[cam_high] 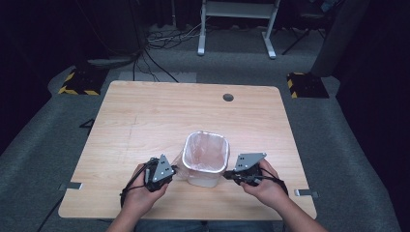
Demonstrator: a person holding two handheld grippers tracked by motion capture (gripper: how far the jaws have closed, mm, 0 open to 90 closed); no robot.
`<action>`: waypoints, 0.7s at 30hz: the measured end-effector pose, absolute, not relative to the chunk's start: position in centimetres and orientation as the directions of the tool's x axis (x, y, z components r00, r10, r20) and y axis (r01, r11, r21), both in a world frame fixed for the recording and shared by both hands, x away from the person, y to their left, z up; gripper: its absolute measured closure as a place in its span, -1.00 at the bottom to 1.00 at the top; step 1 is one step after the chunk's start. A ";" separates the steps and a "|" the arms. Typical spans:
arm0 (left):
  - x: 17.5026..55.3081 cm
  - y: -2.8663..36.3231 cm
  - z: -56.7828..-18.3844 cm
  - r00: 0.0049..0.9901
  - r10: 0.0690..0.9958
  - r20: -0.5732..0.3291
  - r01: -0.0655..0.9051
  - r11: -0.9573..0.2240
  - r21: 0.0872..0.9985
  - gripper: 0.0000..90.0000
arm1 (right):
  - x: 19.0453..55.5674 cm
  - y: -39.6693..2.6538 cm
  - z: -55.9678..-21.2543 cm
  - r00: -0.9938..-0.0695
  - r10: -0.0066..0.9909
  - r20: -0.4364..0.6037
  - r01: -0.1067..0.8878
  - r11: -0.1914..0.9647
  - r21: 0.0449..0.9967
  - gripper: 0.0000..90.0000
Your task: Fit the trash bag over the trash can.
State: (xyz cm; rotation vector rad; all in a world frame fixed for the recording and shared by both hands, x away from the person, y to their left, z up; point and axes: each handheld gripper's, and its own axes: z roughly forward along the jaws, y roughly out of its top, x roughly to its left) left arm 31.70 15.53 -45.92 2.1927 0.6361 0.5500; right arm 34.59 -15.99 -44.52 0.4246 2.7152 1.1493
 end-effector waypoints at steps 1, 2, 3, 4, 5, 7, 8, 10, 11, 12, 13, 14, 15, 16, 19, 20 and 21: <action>31.8 15.4 -46.2 0.787 0.593 0.172 0.267 -0.578 0.772 0.99 | 34.7 -16.0 -44.7 -0.946 0.321 -0.031 0.202 0.663 0.721 1.00; 31.7 15.3 -46.5 0.794 0.583 0.175 0.262 -0.587 0.766 0.93 | 34.8 -16.2 -44.8 -0.945 0.326 -0.013 0.216 0.655 0.724 0.99; 31.6 15.2 -46.6 0.801 0.574 0.171 0.263 -0.593 0.761 0.81 | 34.8 -16.3 -44.8 -0.944 0.331 -0.008 0.223 0.653 0.724 0.91; 31.6 15.2 -46.6 0.801 0.574 0.171 0.263 -0.593 0.761 0.57 | 34.7 -16.5 -44.7 -0.944 0.330 0.005 0.233 0.657 0.717 0.82; 31.3 15.3 -46.6 0.816 0.563 0.129 0.275 -0.576 0.770 0.35 | 34.7 -16.7 -44.6 -0.945 0.326 0.032 0.250 0.655 0.713 0.75; 31.1 15.5 -46.6 0.820 0.560 0.116 0.276 -0.565 0.778 0.10 | 34.7 -17.0 -44.4 -0.943 0.328 0.059 0.269 0.646 0.714 0.63; 30.9 15.9 -46.5 0.825 0.557 0.094 0.285 -0.554 0.782 0.10 | 34.7 -17.3 -44.2 -0.940 0.333 0.080 0.285 0.634 0.718 0.45; 30.6 16.7 -46.2 0.829 0.554 0.080 0.282 -0.536 0.795 -0.15 | 34.8 -18.2 -43.4 -0.933 0.346 0.097 0.303 0.611 0.732 0.32; 30.4 17.0 -45.9 0.826 0.557 0.080 0.275 -0.524 0.806 -0.23 | 34.8 -18.6 -42.9 -0.931 0.352 0.093 0.300 0.598 0.743 0.27; 30.2 17.4 -45.5 0.828 0.555 0.076 0.268 -0.512 0.816 -0.26 | 34.9 -19.1 -42.4 -0.927 0.362 0.095 0.305 0.581 0.755 0.21; 29.9 17.9 -44.7 0.828 0.559 0.048 0.272 -0.474 0.837 -0.36 | 35.1 -19.7 -41.3 -0.919 0.386 0.082 0.300 0.549 0.780 0.11; 29.9 17.9 -44.7 0.828 0.559 0.048 0.272 -0.474 0.837 -0.41 | 35.1 -19.7 -41.3 -0.919 0.386 0.082 0.300 0.549 0.780 0.11; 29.6 18.1 -44.3 0.826 0.561 0.050 0.262 -0.461 0.848 -0.41 | 35.3 -20.0 -40.8 -0.911 0.407 0.072 0.300 0.531 0.793 0.06; 29.4 18.2 -43.8 0.824 0.563 0.058 0.247 -0.450 0.858 -0.43 | 35.6 -20.2 -40.5 -0.900 0.433 0.059 0.298 0.511 0.806 0.02; 29.0 17.8 -42.6 0.829 0.557 0.058 0.210 -0.406 0.889 -0.48 | 36.9 -20.1 -39.6 -0.862 0.504 0.045 0.304 0.445 0.842 -0.08; 28.9 17.6 -42.4 0.831 0.553 0.055 0.199 -0.389 0.900 -0.48 | 36.9 -20.1 -39.6 -0.862 0.504 0.045 0.304 0.445 0.842 -0.08; 29.0 17.4 -42.2 0.830 0.555 0.054 0.197 -0.382 0.903 -0.48 | 37.2 -20.0 -39.4 -0.859 0.510 0.051 0.306 0.430 0.850 -0.08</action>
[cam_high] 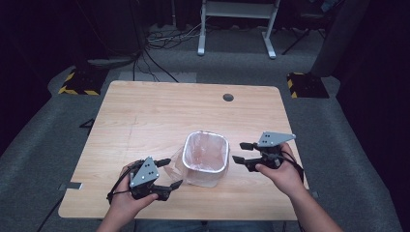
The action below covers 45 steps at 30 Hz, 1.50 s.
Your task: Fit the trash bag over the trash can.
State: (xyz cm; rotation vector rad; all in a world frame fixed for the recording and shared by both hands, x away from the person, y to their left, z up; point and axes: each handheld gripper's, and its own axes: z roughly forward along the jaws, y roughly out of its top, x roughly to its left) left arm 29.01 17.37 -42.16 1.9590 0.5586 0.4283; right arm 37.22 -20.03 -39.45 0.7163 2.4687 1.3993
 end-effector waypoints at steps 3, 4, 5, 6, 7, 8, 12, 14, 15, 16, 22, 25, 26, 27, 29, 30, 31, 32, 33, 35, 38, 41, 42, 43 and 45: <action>29.8 16.0 -42.4 0.810 0.579 0.098 0.193 -0.419 0.887 -0.45 | 38.0 -19.7 -38.9 -0.828 0.556 0.078 0.324 0.359 0.875 -0.12; 30.0 15.5 -42.7 0.801 0.587 0.116 0.199 -0.443 0.874 -0.45 | 38.3 -19.6 -38.7 -0.815 0.571 0.100 0.337 0.326 0.884 -0.13; 30.3 15.0 -43.0 0.795 0.592 0.129 0.208 -0.466 0.860 -0.41 | 38.7 -19.3 -38.1 -0.800 0.585 0.135 0.349 0.270 0.897 -0.18; 30.6 14.6 -43.4 0.796 0.592 0.127 0.221 -0.479 0.849 -0.41 | 38.7 -19.3 -38.1 -0.800 0.585 0.135 0.349 0.270 0.897 -0.18; 30.8 14.2 -43.7 0.802 0.585 0.120 0.238 -0.498 0.834 -0.40 | 38.9 -18.7 -37.4 -0.810 0.570 0.139 0.338 0.260 0.905 -0.19; 31.0 13.9 -44.2 0.808 0.578 0.113 0.246 -0.506 0.827 -0.38 | 39.0 -18.3 -37.1 -0.816 0.564 0.129 0.327 0.267 0.906 -0.19; 31.7 13.3 -45.9 0.818 0.567 0.096 0.284 -0.544 0.789 -0.23 | 39.3 -16.8 -36.4 -0.832 0.544 0.105 0.312 0.303 0.901 -0.20; 32.2 13.2 -47.0 0.821 0.566 0.077 0.315 -0.562 0.765 -0.18 | 39.7 -16.2 -36.4 -0.831 0.548 0.092 0.317 0.331 0.889 -0.20; 32.2 13.2 -47.0 0.821 0.566 0.077 0.315 -0.562 0.765 -0.19 | 39.7 -16.2 -36.4 -0.831 0.548 0.092 0.317 0.331 0.889 -0.20; 32.3 13.3 -47.3 0.820 0.568 0.073 0.327 -0.568 0.755 -0.19 | 40.0 -16.0 -36.5 -0.832 0.548 0.091 0.322 0.341 0.883 -0.20; 31.8 14.2 -47.1 0.811 0.582 0.066 0.321 -0.536 0.780 -0.22 | 41.6 -15.4 -36.9 -0.835 0.529 0.148 0.379 0.360 0.852 -0.14; 31.9 14.2 -46.9 0.792 0.604 0.094 0.314 -0.534 0.785 -0.23 | 41.3 -15.5 -37.5 -0.832 0.502 0.236 0.444 0.348 0.826 -0.04; 32.1 14.3 -46.9 0.780 0.619 0.092 0.324 -0.526 0.786 -0.23 | 41.3 -15.5 -37.5 -0.832 0.502 0.236 0.444 0.348 0.826 -0.04; 32.2 14.5 -46.9 0.769 0.632 0.096 0.332 -0.523 0.785 -0.22 | 41.1 -15.6 -37.7 -0.829 0.495 0.259 0.461 0.344 0.818 -0.06; 32.7 14.8 -46.9 0.721 0.681 0.128 0.345 -0.513 0.786 -0.18 | 40.3 -16.0 -37.9 -0.820 0.507 0.265 0.476 0.346 0.809 -0.10; 32.7 14.8 -46.9 0.721 0.681 0.128 0.345 -0.513 0.786 -0.11 | 40.3 -16.0 -37.9 -0.820 0.507 0.265 0.476 0.346 0.809 -0.10; 33.1 14.9 -46.8 0.691 0.709 0.143 0.345 -0.497 0.796 -0.09 | 39.6 -16.6 -38.0 -0.809 0.494 0.319 0.517 0.339 0.786 -0.12; 33.3 14.8 -46.8 0.678 0.720 0.146 0.349 -0.490 0.799 -0.08 | 39.2 -16.8 -38.1 -0.801 0.485 0.352 0.542 0.334 0.771 -0.13; 33.6 14.8 -46.9 0.671 0.728 0.140 0.353 -0.480 0.803 -0.08 | 38.8 -17.0 -38.1 -0.798 0.478 0.368 0.556 0.346 0.756 -0.15; 34.0 14.4 -47.0 0.658 0.743 0.121 0.364 -0.454 0.813 -0.08 | 37.8 -17.2 -38.1 -0.788 0.466 0.403 0.581 0.344 0.738 -0.18; 34.4 13.5 -46.9 0.651 0.742 0.163 0.354 -0.485 0.800 -0.06 | 36.7 -17.7 -37.8 -0.772 0.464 0.434 0.607 0.338 0.719 -0.20; 34.2 13.0 -46.8 0.650 0.737 0.186 0.341 -0.501 0.795 -0.07 | 36.1 -18.1 -37.0 -0.762 0.499 0.413 0.599 0.299 0.743 -0.33; 34.2 13.0 -46.8 0.650 0.737 0.186 0.341 -0.501 0.795 -0.09 | 36.0 -18.3 -36.6 -0.762 0.510 0.398 0.584 0.277 0.763 -0.35; 33.9 13.1 -46.7 0.654 0.738 0.164 0.344 -0.483 0.805 -0.11 | 36.1 -18.5 -36.2 -0.765 0.523 0.376 0.563 0.260 0.784 -0.39; 33.6 13.3 -46.6 0.658 0.736 0.157 0.339 -0.476 0.812 -0.16 | 36.3 -18.7 -35.9 -0.767 0.537 0.351 0.538 0.241 0.808 -0.43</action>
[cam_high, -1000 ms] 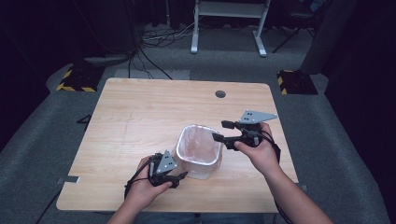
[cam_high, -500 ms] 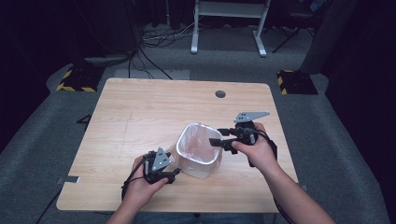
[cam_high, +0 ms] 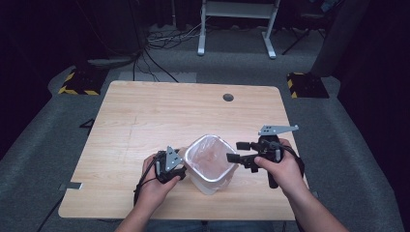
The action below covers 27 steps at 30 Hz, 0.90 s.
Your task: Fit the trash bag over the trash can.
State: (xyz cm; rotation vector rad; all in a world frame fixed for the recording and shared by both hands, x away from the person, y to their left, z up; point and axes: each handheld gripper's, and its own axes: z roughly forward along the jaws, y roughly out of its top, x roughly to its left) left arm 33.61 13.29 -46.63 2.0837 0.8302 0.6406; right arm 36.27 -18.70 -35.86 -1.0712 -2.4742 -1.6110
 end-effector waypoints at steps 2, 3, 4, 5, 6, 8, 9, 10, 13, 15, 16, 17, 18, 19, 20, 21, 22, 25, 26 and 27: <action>32.4 14.1 -46.1 0.685 0.714 0.145 0.303 -0.461 0.834 -0.20 | 36.9 -19.6 -35.4 -0.772 0.572 0.277 0.472 0.223 0.853 -0.33; 32.4 14.1 -46.1 0.685 0.714 0.145 0.303 -0.461 0.834 -0.25 | 36.9 -19.6 -35.4 -0.772 0.572 0.277 0.472 0.223 0.853 -0.33; 32.0 14.5 -46.0 0.698 0.703 0.138 0.295 -0.457 0.839 -0.35 | 37.4 -20.4 -35.6 -0.756 0.606 0.246 0.452 0.213 0.866 -0.31; 31.6 14.8 -46.0 0.710 0.694 0.119 0.294 -0.446 0.845 -0.49 | 37.6 -20.8 -35.9 -0.751 0.621 0.226 0.444 0.220 0.869 -0.29; 31.2 15.0 -46.0 0.720 0.687 0.103 0.296 -0.437 0.849 -0.49 | 37.6 -20.8 -35.9 -0.751 0.621 0.226 0.444 0.220 0.869 -0.29; 30.4 15.6 -46.1 0.724 0.681 0.110 0.277 -0.433 0.858 -0.53 | 38.2 -21.4 -37.0 -0.743 0.646 0.175 0.429 0.259 0.865 -0.24; 30.1 15.7 -46.1 0.732 0.673 0.108 0.265 -0.427 0.864 -0.55 | 38.8 -21.6 -38.8 -0.732 0.662 0.162 0.452 0.293 0.842 -0.23; 29.8 15.7 -46.2 0.737 0.667 0.104 0.260 -0.422 0.868 -0.55 | 39.1 -21.5 -39.8 -0.732 0.658 0.175 0.470 0.303 0.829 -0.22; 29.6 15.1 -46.7 0.746 0.658 0.102 0.260 -0.429 0.865 -0.57 | 39.5 -20.7 -42.7 -0.743 0.636 0.207 0.505 0.330 0.797 -0.20; 29.7 14.9 -46.8 0.738 0.665 0.111 0.264 -0.437 0.860 -0.54 | 39.7 -20.5 -43.5 -0.750 0.626 0.215 0.509 0.337 0.792 -0.20; 29.8 14.7 -46.8 0.723 0.678 0.128 0.268 -0.447 0.854 -0.50 | 39.8 -20.1 -44.5 -0.758 0.600 0.255 0.523 0.327 0.787 -0.17; 30.3 14.5 -46.9 0.693 0.707 0.140 0.280 -0.443 0.851 -0.49 | 39.8 -19.9 -44.8 -0.761 0.590 0.269 0.526 0.320 0.788 -0.14; 30.3 14.5 -46.9 0.693 0.707 0.140 0.280 -0.443 0.851 -0.49 | 39.8 -19.9 -44.8 -0.761 0.590 0.269 0.526 0.320 0.788 -0.14; 30.5 14.5 -47.0 0.681 0.719 0.142 0.285 -0.439 0.852 -0.49 | 39.7 -19.9 -44.9 -0.765 0.585 0.270 0.522 0.319 0.791 -0.14; 31.0 14.4 -47.1 0.660 0.727 0.189 0.275 -0.468 0.840 -0.49 | 39.5 -19.7 -45.1 -0.772 0.575 0.270 0.518 0.323 0.792 -0.13; 31.0 14.4 -47.1 0.660 0.727 0.189 0.275 -0.468 0.840 -0.49 | 39.4 -19.7 -45.2 -0.771 0.575 0.273 0.521 0.324 0.790 -0.13; 31.2 14.2 -47.2 0.652 0.731 0.204 0.279 -0.481 0.832 -0.49 | 39.4 -19.7 -45.2 -0.771 0.575 0.273 0.521 0.324 0.790 -0.13; 30.9 14.2 -47.2 0.640 0.735 0.224 0.267 -0.485 0.833 -0.49 | 38.5 -19.7 -45.3 -0.766 0.588 0.259 0.523 0.337 0.783 -0.15; 30.6 14.3 -47.1 0.630 0.744 0.222 0.265 -0.475 0.839 -0.52 | 37.9 -19.9 -45.4 -0.762 0.598 0.249 0.522 0.339 0.783 -0.18; 30.4 14.6 -46.9 0.620 0.751 0.226 0.259 -0.468 0.845 -0.53 | 37.7 -20.0 -45.5 -0.759 0.600 0.253 0.526 0.336 0.781 -0.19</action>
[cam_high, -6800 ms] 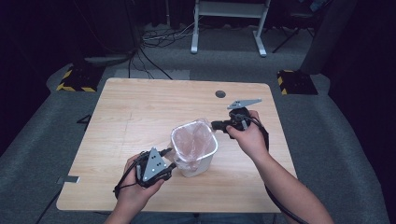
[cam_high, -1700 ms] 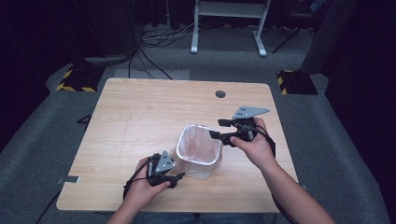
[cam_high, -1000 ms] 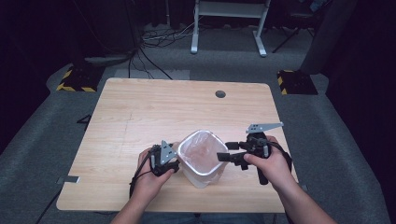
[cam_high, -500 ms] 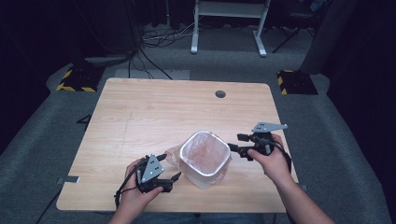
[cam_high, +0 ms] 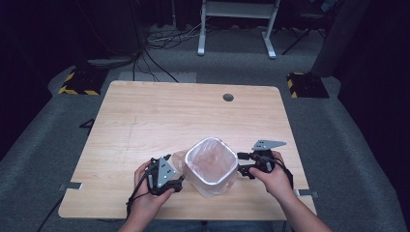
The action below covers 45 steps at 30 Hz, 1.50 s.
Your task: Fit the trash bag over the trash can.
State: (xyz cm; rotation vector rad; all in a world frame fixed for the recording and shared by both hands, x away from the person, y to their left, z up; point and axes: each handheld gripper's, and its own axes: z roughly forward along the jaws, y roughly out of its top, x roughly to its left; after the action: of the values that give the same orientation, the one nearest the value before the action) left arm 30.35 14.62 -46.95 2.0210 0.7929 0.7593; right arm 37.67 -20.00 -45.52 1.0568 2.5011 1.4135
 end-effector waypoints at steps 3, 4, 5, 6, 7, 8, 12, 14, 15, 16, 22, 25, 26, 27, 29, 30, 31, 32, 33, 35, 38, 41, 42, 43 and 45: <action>29.0 15.5 -46.5 0.606 0.771 0.196 0.251 -0.418 0.873 -0.61 | 37.3 -20.3 -45.7 -0.755 0.605 0.254 0.530 0.334 0.780 -0.19; 28.2 15.8 -46.4 0.616 0.778 0.125 0.280 -0.364 0.888 -0.62 | 37.1 -20.6 -46.0 -0.751 0.608 0.257 0.534 0.331 0.778 -0.20; 27.9 15.7 -46.6 0.625 0.774 0.098 0.296 -0.351 0.888 -0.63 | 37.1 -20.6 -46.1 -0.749 0.609 0.261 0.538 0.329 0.776 -0.20; 27.7 15.5 -46.8 0.635 0.769 0.079 0.308 -0.346 0.886 -0.64 | 37.1 -20.6 -46.2 -0.750 0.607 0.263 0.539 0.330 0.775 -0.19; 27.6 15.2 -47.0 0.645 0.761 0.063 0.317 -0.342 0.885 -0.64 | 37.1 -20.5 -46.3 -0.752 0.604 0.264 0.538 0.332 0.775 -0.19; 27.6 14.8 -47.2 0.652 0.756 0.051 0.323 -0.338 0.884 -0.64 | 37.1 -20.4 -46.4 -0.752 0.604 0.264 0.540 0.335 0.772 -0.19; 27.9 13.8 -47.5 0.651 0.757 0.059 0.332 -0.354 0.874 -0.63 | 36.6 -20.0 -46.5 -0.763 0.593 0.256 0.530 0.349 0.773 -0.17; 28.5 13.2 -47.7 0.637 0.766 0.089 0.352 -0.392 0.850 -0.65 | 36.2 -19.8 -46.6 -0.767 0.590 0.253 0.530 0.360 0.768 -0.10; 28.7 13.2 -47.7 0.627 0.772 0.105 0.350 -0.399 0.847 -0.65 | 36.0 -19.7 -46.7 -0.767 0.593 0.243 0.528 0.369 0.765 -0.09; 29.1 13.2 -47.8 0.615 0.780 0.112 0.352 -0.399 0.847 -0.64 | 35.9 -19.6 -46.8 -0.769 0.594 0.235 0.525 0.377 0.763 -0.08; 31.2 14.2 -48.1 0.541 0.833 0.117 0.383 -0.368 0.847 -0.52 | 34.8 -18.3 -47.5 -0.794 0.537 0.285 0.536 0.397 0.745 -0.09; 31.5 15.6 -47.8 0.512 0.857 0.065 0.408 -0.309 0.859 -0.61 | 34.1 -17.3 -47.5 -0.824 0.470 0.315 0.526 0.431 0.733 -0.13; 31.4 16.2 -47.5 0.504 0.862 0.059 0.409 -0.299 0.862 -0.61 | 33.9 -17.3 -47.1 -0.833 0.472 0.289 0.509 0.448 0.735 -0.15; 31.3 16.8 -47.2 0.498 0.866 0.051 0.410 -0.286 0.866 -0.59 | 34.0 -17.9 -46.0 -0.839 0.499 0.217 0.471 0.466 0.749 -0.19; 31.1 17.9 -46.4 0.488 0.872 0.039 0.410 -0.268 0.872 -0.58 | 34.2 -18.3 -45.2 -0.835 0.514 0.195 0.461 0.461 0.758 -0.21; 31.0 18.2 -46.0 0.489 0.872 0.035 0.405 -0.262 0.876 -0.58 | 34.4 -18.7 -44.4 -0.829 0.528 0.186 0.457 0.446 0.769 -0.21; 30.9 18.4 -45.6 0.501 0.865 0.027 0.402 -0.260 0.878 -0.52 | 34.9 -19.3 -42.7 -0.823 0.544 0.164 0.439 0.427 0.791 -0.21; 30.7 18.5 -44.7 0.514 0.857 0.034 0.386 -0.267 0.883 -0.53 | 35.2 -19.4 -41.7 -0.824 0.548 0.144 0.422 0.424 0.801 -0.21; 30.7 18.5 -44.7 0.514 0.857 0.034 0.386 -0.267 0.883 -0.53 | 35.3 -19.4 -40.8 -0.825 0.551 0.127 0.406 0.421 0.811 -0.21; 30.3 17.9 -44.0 0.562 0.826 0.053 0.366 -0.306 0.879 -0.53 | 35.6 -19.2 -38.9 -0.831 0.546 0.109 0.378 0.409 0.830 -0.20; 29.9 17.5 -44.0 0.590 0.806 0.050 0.366 -0.321 0.873 -0.53 | 35.8 -18.7 -37.3 -0.842 0.534 0.080 0.342 0.414 0.843 -0.02; 29.3 16.9 -44.8 0.646 0.762 0.044 0.364 -0.359 0.859 -0.52 | 35.9 -17.7 -35.3 -0.869 0.490 0.067 0.314 0.441 0.841 0.32; 29.1 16.4 -45.5 0.686 0.726 0.051 0.350 -0.390 0.852 -0.50 | 35.9 -16.8 -34.4 -0.888 0.457 0.058 0.301 0.481 0.824 0.56; 29.1 16.4 -45.5 0.686 0.726 0.051 0.350 -0.390 0.852 -0.48 | 36.0 -16.3 -34.1 -0.896 0.441 0.055 0.296 0.499 0.815 0.65; 28.9 15.7 -46.1 0.717 0.694 0.063 0.340 -0.427 0.838 -0.47 | 36.0 -15.8 -33.9 -0.901 0.430 0.057 0.296 0.514 0.805 0.73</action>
State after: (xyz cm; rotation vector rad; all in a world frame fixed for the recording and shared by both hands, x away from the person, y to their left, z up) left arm 28.95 15.67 -46.07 2.0418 0.7864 0.5110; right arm 36.02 -15.78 -33.86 0.6281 2.6009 1.3390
